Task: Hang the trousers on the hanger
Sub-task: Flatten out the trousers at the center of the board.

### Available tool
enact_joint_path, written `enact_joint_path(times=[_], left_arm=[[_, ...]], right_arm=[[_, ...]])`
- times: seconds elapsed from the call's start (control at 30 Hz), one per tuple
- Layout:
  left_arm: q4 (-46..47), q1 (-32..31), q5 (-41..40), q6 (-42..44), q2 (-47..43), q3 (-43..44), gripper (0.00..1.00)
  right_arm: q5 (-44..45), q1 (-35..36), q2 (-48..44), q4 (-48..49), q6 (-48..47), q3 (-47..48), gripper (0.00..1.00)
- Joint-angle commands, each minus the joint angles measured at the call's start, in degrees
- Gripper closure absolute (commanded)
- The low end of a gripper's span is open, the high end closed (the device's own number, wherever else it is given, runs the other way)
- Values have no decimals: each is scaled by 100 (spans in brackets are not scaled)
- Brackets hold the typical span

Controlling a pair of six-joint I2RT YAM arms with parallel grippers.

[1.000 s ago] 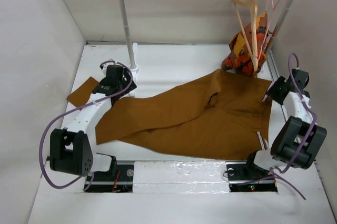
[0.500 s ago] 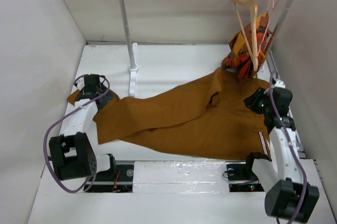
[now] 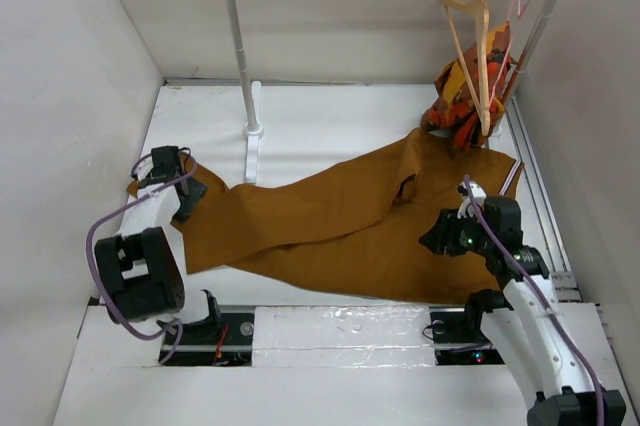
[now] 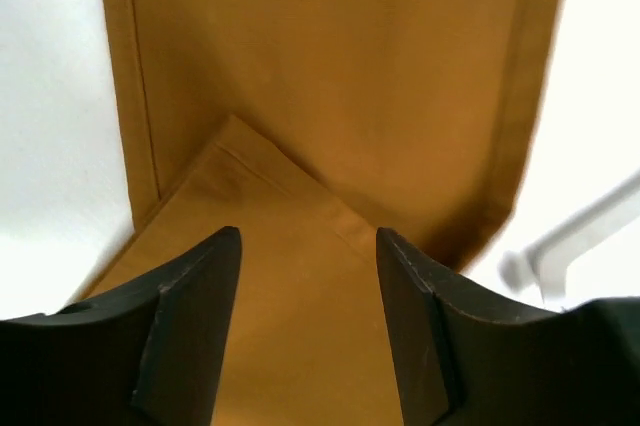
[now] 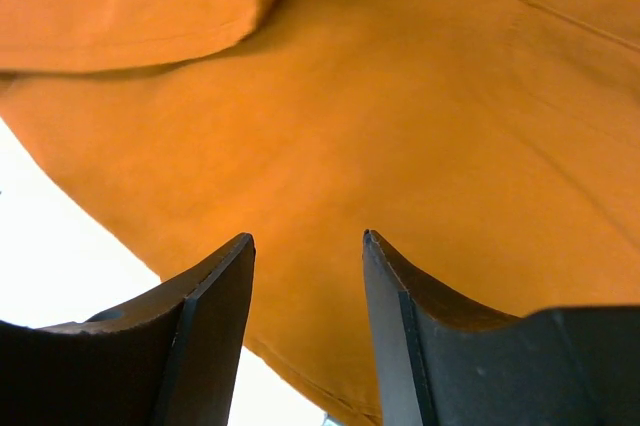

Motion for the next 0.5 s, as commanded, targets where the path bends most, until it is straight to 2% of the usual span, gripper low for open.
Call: enact_joint_path(times=[0.0, 0.33, 0.47], left_arm=[[-120, 18, -261, -239, 407, 243, 51], [-121, 18, -569, -212, 829, 384, 52], [-156, 18, -701, -283, 918, 498, 46]], right_arm=[[-170, 179, -128, -82, -209, 69, 47], [-592, 469, 285, 207, -429, 43, 48], [-601, 792, 356, 269, -403, 52, 48]])
